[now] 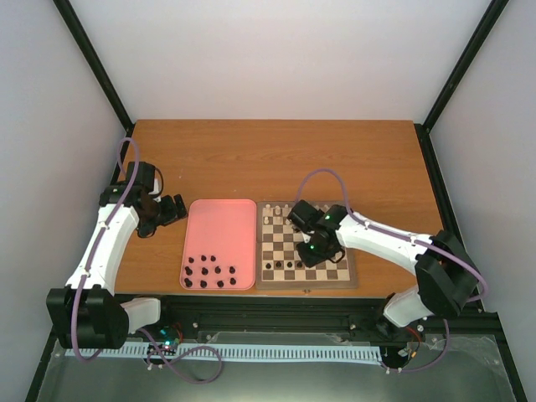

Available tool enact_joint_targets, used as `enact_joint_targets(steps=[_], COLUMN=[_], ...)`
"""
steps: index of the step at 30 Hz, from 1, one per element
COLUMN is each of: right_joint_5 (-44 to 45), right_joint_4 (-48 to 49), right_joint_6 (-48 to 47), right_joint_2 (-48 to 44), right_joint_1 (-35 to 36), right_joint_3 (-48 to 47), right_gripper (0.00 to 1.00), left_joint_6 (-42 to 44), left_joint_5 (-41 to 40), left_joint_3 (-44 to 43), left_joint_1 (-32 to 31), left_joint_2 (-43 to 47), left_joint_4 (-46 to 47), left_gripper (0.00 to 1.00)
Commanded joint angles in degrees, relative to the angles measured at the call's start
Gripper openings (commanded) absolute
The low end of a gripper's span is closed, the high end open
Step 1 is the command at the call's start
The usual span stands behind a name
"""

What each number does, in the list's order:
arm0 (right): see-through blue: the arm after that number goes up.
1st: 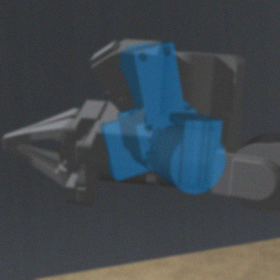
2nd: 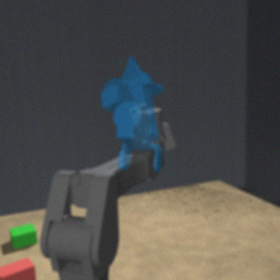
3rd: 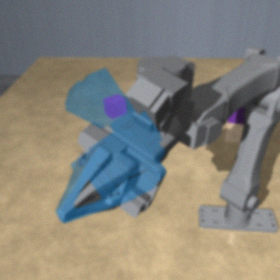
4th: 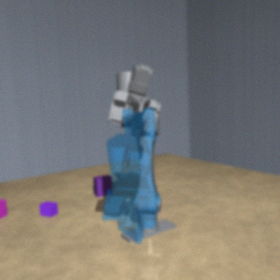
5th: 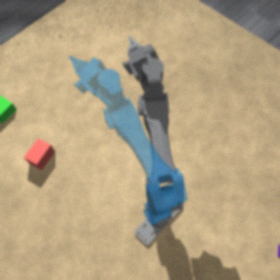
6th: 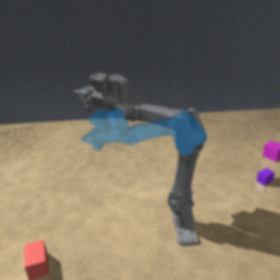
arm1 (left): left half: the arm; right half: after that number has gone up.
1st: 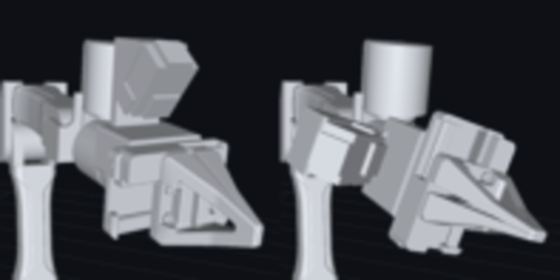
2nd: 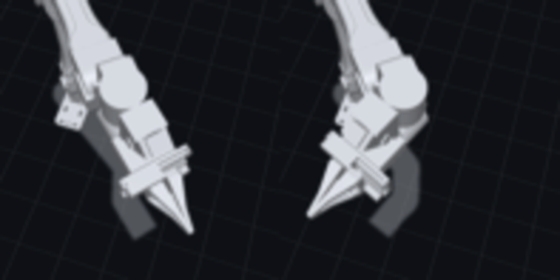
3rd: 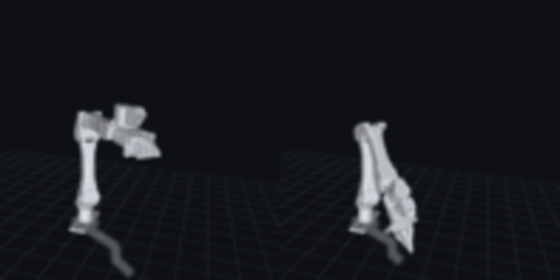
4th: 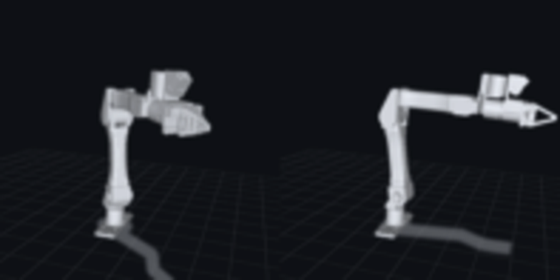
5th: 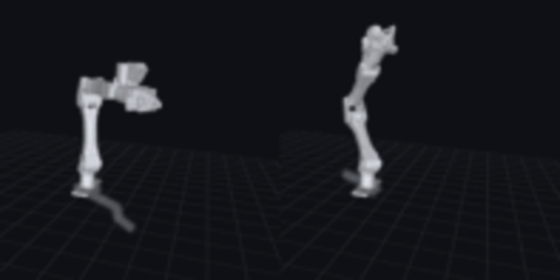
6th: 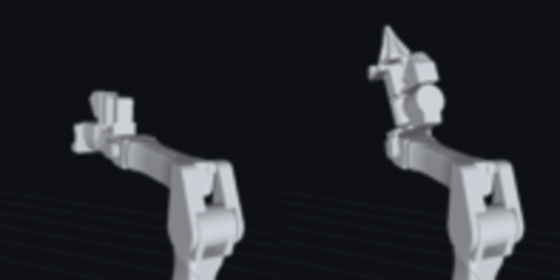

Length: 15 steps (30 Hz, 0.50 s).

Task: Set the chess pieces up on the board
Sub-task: Place the chess piece on the chessboard, then pick up the chess piece from the storage box.

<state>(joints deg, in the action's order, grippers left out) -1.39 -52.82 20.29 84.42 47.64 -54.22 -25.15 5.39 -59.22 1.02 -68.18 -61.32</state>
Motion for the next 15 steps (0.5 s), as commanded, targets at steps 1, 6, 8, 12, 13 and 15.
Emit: enact_joint_targets(steps=[1,6,8,12,13,15], right_joint_5=[4.4,6.5,6.2,9.7,9.6,6.1], right_joint_4=[-2.3,-4.4,-5.1,-7.5,-7.5,-6.1], right_joint_6=[-0.4,-1.4,-2.0,-3.8,-4.1,-4.3], right_joint_2=[-1.9,-1.2,0.0,5.4,6.9,9.5], right_joint_1=[-0.3,-0.3,-0.2,3.5,4.5,5.7], right_joint_3=[-3.4,-8.3,-11.5,-19.8,-21.9,-25.8], right_gripper=[0.36,0.41,0.42,0.42,0.42,0.42], left_joint_6=[0.8,0.8,0.9,0.7,0.8,0.8], left_joint_5=[0.0,0.0,-0.2,0.1,0.2,-0.1], left_joint_3=[-1.6,-1.8,-1.9,-1.9,-1.9,-1.8], left_joint_1=[0.4,0.4,0.4,0.4,0.4,0.4], left_joint_2=[-0.1,0.0,0.1,0.1,0.2,0.2], left_joint_4=[0.9,0.8,0.7,0.8,0.8,0.7], left_gripper=[1.00,1.00,1.00,1.00,1.00,1.00])
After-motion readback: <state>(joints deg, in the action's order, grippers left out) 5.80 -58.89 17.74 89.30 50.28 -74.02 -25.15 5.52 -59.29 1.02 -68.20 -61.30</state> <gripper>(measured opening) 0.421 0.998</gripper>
